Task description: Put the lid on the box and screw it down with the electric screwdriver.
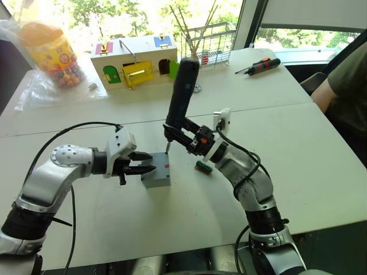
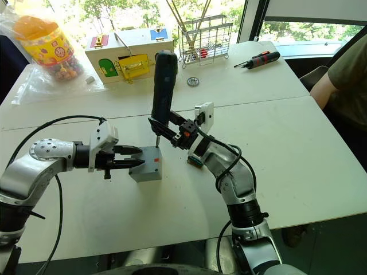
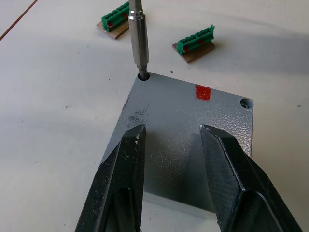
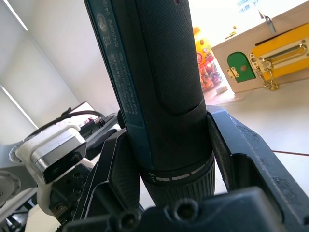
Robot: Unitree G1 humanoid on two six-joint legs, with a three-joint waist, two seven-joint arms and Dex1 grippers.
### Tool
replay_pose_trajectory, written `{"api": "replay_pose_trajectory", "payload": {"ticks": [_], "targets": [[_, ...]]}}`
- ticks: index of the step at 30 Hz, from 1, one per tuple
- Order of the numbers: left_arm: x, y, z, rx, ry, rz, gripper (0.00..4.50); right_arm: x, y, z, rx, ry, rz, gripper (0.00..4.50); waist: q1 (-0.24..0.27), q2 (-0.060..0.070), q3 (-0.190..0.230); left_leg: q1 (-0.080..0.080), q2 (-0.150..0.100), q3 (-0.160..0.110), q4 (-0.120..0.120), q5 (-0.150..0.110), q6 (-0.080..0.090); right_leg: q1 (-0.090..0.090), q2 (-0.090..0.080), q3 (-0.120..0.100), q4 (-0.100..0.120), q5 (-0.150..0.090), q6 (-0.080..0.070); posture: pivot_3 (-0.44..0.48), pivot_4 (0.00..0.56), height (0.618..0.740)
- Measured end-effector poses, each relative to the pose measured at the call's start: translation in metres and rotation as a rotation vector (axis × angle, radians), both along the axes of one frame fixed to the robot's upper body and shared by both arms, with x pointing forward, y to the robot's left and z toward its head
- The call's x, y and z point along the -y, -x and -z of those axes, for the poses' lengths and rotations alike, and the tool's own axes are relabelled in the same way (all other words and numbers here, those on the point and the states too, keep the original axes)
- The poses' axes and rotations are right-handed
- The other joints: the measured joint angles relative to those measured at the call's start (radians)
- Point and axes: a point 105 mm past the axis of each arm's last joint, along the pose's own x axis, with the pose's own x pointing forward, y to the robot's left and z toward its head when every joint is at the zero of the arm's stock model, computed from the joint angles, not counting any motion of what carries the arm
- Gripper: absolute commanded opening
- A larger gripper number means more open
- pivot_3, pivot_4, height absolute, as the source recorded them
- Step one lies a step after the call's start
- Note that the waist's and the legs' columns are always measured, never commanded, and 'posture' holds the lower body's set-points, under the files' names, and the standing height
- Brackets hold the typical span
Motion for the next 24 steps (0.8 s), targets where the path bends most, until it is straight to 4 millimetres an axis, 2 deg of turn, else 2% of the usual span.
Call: {"api": "replay_pose_trajectory", "payload": {"ticks": [8, 15, 24], "targets": [[-0.001, 0.0, 0.002, 0.0, -0.01, -0.006, 1.8, -0.014, 0.007, 0.002, 0.109, 0.18, -0.051, 1.74, 0.0, 0.001, -0.005, 0.004, 0.0, 0.0, -0.001, 0.0, 0.0, 0.004, 0.0, 0.0, 0.0, 0.0, 0.0, 0.0, 0.15, 0.74], [0.004, 0.0, 0.006, -0.008, -0.002, -0.001, 1.8, -0.016, 0.0, 0.005, 0.092, 0.193, -0.034, 1.74, 0.004, 0.0, -0.006, 0.018, 0.0, 0.0, -0.004, -0.001, 0.002, 0.013, 0.0, 0.001, -0.003, 0.0, 0.0, 0.0, 0.15, 0.74], [0.007, 0.001, 0.01, -0.013, 0.008, 0.0, 1.8, -0.016, 0.001, 0.008, 0.082, 0.195, -0.038, 1.74, 0.005, 0.001, -0.012, 0.018, 0.0, 0.0, -0.004, -0.002, 0.002, 0.014, 0.0, 0.001, -0.003, 0.0, 0.0, 0.0, 0.15, 0.74]]}}
